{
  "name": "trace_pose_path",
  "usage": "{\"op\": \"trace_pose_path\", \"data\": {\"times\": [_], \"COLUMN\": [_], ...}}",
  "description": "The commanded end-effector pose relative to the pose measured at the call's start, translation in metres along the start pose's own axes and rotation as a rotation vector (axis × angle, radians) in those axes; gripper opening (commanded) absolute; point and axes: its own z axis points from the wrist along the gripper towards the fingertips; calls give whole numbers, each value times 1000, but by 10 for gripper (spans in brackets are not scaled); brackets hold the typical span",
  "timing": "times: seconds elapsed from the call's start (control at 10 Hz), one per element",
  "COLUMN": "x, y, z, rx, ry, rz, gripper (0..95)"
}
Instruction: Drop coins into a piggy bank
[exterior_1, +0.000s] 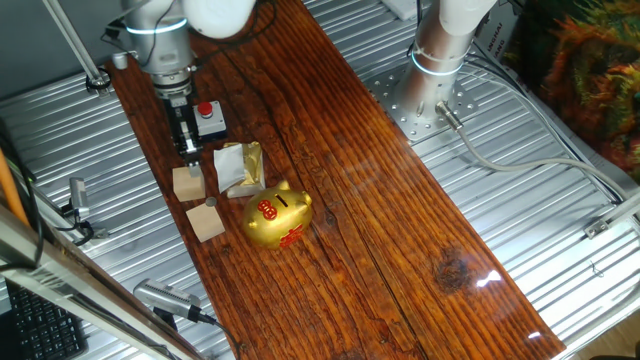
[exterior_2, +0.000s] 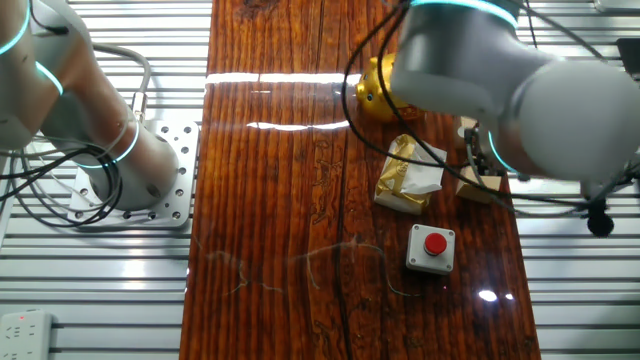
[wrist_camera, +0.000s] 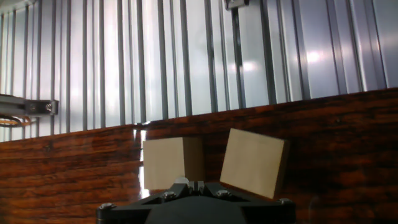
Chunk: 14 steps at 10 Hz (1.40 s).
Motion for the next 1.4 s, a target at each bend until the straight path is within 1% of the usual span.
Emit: {"op": "trace_pose_path", "data": {"times": [0.1, 0.4, 0.6, 0.7, 0.8, 0.9, 1.2, 1.4], "x": [2, 6, 6, 7, 7, 7, 9, 10], "y": [1, -2, -3, -2, 0, 0, 1, 0], "z": [-2, 0, 2, 6, 9, 12, 20, 25], "rx": [-4, -34, -36, -42, -39, -43, -55, -58], "ry": [-6, -16, -14, -16, -15, -17, -21, -23], "rz": [0, 9, 6, 9, 8, 9, 11, 12], "gripper": [0, 0, 0, 0, 0, 0, 0, 0]}}
